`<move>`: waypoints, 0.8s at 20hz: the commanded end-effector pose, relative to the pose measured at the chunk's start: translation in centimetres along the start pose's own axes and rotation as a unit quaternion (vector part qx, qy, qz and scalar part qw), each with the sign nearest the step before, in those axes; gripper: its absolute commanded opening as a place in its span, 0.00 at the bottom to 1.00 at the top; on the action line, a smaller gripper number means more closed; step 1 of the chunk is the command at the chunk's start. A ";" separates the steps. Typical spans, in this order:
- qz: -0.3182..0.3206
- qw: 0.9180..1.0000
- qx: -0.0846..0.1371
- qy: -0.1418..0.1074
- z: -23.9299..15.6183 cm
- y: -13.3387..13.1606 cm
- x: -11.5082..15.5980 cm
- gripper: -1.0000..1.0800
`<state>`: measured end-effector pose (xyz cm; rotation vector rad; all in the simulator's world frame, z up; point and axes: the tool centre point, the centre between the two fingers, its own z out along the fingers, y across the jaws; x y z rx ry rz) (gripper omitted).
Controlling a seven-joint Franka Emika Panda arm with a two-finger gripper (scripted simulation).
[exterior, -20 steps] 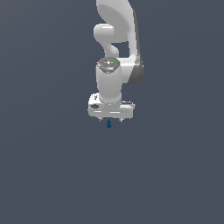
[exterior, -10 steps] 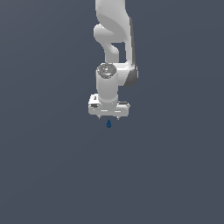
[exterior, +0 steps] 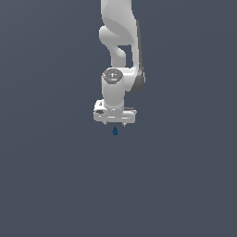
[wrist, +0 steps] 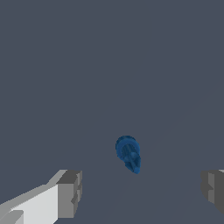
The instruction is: Pick up the object and move it to a goal position.
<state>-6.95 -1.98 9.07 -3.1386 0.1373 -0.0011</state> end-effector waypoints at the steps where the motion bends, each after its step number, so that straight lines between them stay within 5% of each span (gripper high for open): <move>1: 0.000 1.000 0.000 0.000 0.6 0.0 -0.1 0.96; 14: 0.000 1.000 0.000 0.000 4.8 0.0 -0.2 0.96; 15: 0.000 1.000 0.000 0.000 4.8 0.0 -0.2 0.00; 16: 0.000 1.000 0.000 0.000 4.8 0.0 -0.2 0.00</move>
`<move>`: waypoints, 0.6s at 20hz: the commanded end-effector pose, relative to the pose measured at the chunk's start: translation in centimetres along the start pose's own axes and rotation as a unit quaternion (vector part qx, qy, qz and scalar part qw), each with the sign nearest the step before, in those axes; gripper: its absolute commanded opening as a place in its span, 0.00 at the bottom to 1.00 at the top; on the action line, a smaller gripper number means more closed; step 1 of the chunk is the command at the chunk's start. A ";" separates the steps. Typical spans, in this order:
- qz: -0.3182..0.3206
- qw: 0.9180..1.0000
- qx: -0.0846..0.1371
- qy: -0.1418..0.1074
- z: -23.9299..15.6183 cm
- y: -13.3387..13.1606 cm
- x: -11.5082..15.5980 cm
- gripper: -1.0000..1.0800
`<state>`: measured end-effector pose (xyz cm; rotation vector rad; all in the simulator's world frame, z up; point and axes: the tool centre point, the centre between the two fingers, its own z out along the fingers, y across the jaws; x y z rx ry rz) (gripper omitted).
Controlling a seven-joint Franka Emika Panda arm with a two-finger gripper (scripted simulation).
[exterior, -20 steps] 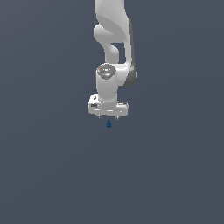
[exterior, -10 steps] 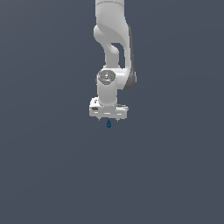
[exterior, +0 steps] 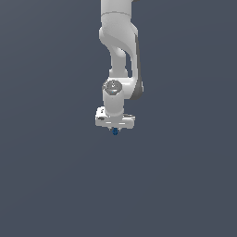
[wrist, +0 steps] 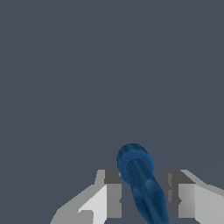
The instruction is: Pick up the object and move it to a goal position.
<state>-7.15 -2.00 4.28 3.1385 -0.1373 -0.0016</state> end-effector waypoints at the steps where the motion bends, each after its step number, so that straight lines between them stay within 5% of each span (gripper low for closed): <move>1: 0.000 1.000 0.000 0.000 0.0 0.0 0.0 0.00; 12: 0.000 1.000 0.000 0.000 -0.2 -0.1 0.1 0.00</move>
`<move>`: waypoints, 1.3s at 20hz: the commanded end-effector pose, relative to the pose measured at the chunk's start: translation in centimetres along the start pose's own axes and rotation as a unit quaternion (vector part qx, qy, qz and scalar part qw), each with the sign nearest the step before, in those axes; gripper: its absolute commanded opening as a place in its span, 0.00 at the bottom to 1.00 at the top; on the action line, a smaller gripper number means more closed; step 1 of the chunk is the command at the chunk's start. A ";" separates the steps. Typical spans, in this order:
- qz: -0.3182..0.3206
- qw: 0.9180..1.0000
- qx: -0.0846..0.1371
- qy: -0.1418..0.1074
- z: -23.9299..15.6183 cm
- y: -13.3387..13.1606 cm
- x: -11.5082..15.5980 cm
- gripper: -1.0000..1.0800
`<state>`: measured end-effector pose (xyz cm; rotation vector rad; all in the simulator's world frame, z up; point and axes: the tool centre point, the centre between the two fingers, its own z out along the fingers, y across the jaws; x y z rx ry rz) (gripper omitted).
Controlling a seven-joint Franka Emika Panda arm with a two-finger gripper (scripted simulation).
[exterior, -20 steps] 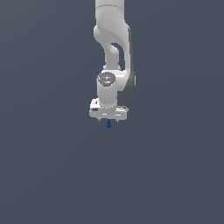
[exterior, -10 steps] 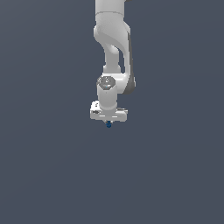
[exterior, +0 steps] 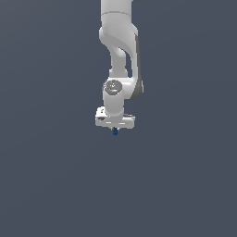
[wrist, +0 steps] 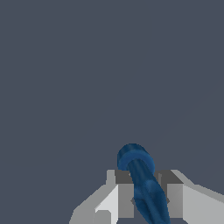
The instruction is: Pick up the object and move it to a goal position.
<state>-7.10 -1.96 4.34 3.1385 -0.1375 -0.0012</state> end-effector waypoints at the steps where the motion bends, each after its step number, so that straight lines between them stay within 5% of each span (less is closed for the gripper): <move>1: 0.000 1.000 0.000 0.000 -0.3 -0.1 0.1 0.00; 11: 0.000 1.000 0.000 0.000 -4.9 -2.1 1.5 0.00; 26: 0.000 1.000 -0.001 0.000 -18.6 -7.8 5.6 0.00</move>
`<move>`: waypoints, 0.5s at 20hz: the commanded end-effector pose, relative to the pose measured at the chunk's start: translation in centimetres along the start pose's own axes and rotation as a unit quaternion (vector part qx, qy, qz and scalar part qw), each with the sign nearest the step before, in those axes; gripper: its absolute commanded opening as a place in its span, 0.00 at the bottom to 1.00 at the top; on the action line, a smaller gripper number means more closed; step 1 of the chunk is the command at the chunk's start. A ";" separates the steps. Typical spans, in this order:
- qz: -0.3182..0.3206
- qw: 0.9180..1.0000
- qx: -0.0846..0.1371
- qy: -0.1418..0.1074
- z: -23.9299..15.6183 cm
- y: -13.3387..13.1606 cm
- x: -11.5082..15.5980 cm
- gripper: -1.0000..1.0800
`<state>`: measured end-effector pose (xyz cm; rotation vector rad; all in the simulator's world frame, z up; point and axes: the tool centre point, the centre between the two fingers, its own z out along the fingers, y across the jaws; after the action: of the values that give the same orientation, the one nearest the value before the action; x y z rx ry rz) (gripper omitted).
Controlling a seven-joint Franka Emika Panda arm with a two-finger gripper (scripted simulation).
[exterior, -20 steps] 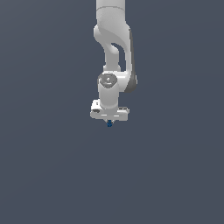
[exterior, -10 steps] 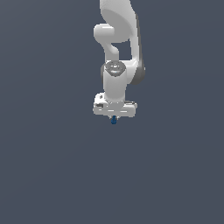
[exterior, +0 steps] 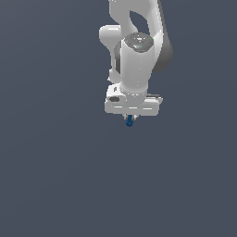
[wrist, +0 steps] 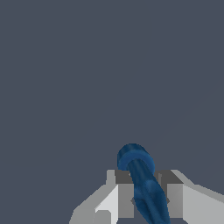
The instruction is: Pick up the object and move it to a goal position.
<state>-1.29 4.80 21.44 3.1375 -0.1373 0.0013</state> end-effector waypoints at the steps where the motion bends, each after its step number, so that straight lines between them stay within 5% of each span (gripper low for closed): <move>1: 0.000 1.000 0.000 0.000 -2.4 -1.0 0.7 0.00; 10: 0.000 1.000 0.000 0.000 -10.0 -4.2 3.2 0.00</move>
<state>1.86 8.31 30.22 3.1375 -0.1372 0.0018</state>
